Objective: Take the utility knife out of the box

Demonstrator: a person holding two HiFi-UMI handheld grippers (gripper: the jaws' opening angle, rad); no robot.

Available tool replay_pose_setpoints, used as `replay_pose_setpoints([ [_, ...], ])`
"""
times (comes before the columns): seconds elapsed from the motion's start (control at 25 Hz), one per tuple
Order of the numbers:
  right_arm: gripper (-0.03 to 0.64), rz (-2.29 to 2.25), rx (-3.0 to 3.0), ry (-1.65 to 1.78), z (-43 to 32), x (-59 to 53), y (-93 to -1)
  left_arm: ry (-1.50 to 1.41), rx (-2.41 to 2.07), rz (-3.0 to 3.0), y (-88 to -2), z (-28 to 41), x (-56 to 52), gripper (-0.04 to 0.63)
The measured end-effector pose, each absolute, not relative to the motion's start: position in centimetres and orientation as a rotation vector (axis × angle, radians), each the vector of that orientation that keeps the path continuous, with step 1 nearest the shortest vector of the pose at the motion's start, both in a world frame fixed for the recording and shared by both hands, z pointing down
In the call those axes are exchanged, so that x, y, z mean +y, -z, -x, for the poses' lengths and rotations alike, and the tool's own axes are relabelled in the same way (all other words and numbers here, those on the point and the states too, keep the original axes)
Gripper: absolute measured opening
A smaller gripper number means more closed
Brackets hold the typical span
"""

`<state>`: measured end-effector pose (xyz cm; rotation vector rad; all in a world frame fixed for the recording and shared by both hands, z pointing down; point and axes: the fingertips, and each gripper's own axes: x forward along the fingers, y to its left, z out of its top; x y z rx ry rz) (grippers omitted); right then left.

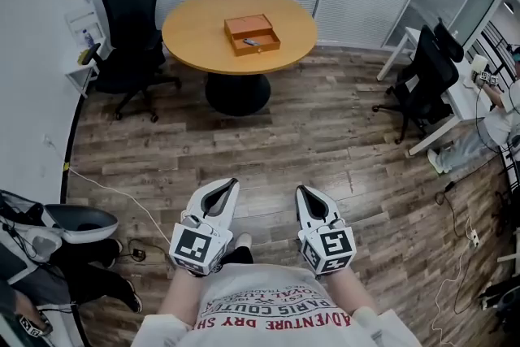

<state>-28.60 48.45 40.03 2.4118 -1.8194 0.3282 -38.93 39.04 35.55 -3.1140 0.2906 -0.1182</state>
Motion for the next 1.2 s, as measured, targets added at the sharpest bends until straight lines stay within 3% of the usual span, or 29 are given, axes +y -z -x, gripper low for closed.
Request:
replay_pose_setpoints([
  [0.64, 0.008, -2.406, -1.78, -0.39, 24.9, 35.7, -41.8, 0.174, 0.305, 3.138, -37.2, 35.2, 25.4, -0.005],
  [1.2, 0.008, -2.336, -1.828, -0.423, 18.0, 31.2, -44.2, 0.216, 0.386, 3.146, -38.8, 28.8, 21.4, -0.005],
])
